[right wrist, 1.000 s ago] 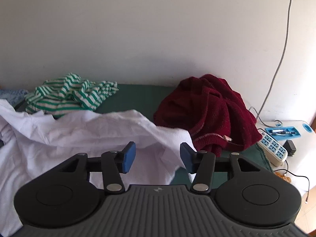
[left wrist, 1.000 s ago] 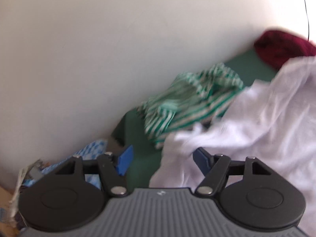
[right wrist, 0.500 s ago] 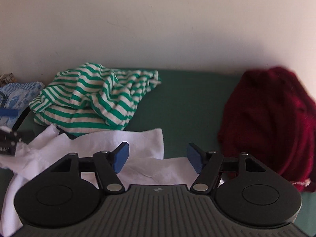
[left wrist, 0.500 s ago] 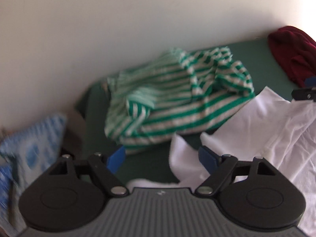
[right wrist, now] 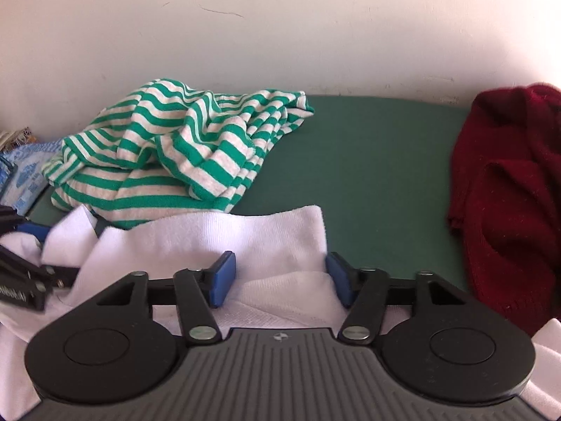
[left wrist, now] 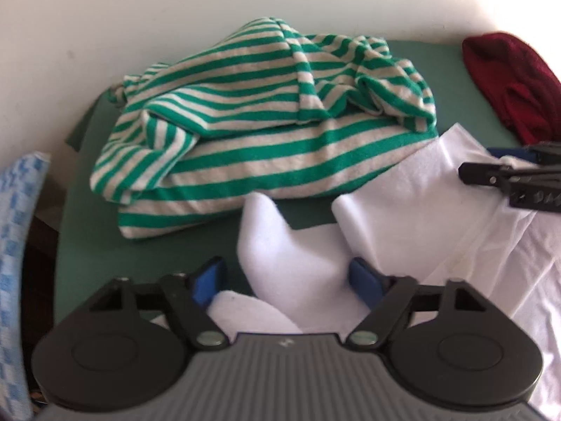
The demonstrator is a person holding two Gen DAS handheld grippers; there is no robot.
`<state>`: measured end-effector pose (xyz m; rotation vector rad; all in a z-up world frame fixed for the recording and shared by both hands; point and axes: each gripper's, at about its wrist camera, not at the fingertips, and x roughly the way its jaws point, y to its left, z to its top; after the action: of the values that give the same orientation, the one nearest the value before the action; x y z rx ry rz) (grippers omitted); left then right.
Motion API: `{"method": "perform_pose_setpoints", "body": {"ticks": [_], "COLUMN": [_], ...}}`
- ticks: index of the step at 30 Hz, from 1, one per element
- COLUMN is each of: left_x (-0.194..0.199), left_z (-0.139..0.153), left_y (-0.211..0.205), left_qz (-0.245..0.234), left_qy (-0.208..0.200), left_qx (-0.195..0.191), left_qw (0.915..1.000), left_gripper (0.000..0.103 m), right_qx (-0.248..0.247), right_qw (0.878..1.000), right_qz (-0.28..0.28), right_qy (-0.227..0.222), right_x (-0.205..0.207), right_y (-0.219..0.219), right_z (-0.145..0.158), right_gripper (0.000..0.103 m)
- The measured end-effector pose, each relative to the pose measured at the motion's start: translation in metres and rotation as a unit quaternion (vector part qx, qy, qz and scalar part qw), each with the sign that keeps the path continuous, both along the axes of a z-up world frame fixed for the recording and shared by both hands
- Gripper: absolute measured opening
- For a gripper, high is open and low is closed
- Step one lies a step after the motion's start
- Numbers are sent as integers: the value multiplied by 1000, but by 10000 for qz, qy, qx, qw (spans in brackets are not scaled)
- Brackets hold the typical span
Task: Fold clothes
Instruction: 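Lower the held T-shirt onto the green sheet with both grippers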
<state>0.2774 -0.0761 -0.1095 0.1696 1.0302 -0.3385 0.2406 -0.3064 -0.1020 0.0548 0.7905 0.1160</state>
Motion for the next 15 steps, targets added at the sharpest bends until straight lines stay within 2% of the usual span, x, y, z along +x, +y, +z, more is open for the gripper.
{"method": "perform_pose_setpoints", "body": {"ticks": [1,2,3,4,5,8,12,13,14,15], "left_x": [0,0,-1,-3,-5,-7,12,17,22,27], "left_z": [0,2,6,15,28,60,64,65,66,67], "left_y": [0,0,-2,-3,-3,-3,-2,-2,-2,-1], "left_qz": [14,40,62,44,4,-85,-36,-24,-12,0], "left_qy": [36,35,3,-122,-310,-781,-899,-928,-958,-987], "left_qx": [-84,-112,-88,-97,-136,-212,-94,-64,-35,-5], "left_qw": [10000,9999,9999,9999,9994,9967,9959,9957,9954,9951], "left_gripper": [56,43,27,20,7,8,6,5,5,5], "right_qx": [-60,-34,32,127,228,564,740,706,647,562], "right_qw": [9999,9999,9998,9997,9993,9938,9805,9774,9750,9741], "right_qz": [75,160,194,164,120,-40,-412,-566,-742,-909], "right_qy": [-33,-40,-48,-111,-281,-954,-1772,-1910,-1992,-1993], "right_x": [-4,-7,-11,-16,-21,-35,-32,-27,-19,-9], "right_y": [1,1,0,-2,-6,-20,-38,-41,-45,-48], "right_z": [2,4,8,15,25,62,102,106,107,105], "right_gripper": [28,17,16,15,15,15,15,12,2,1]}}
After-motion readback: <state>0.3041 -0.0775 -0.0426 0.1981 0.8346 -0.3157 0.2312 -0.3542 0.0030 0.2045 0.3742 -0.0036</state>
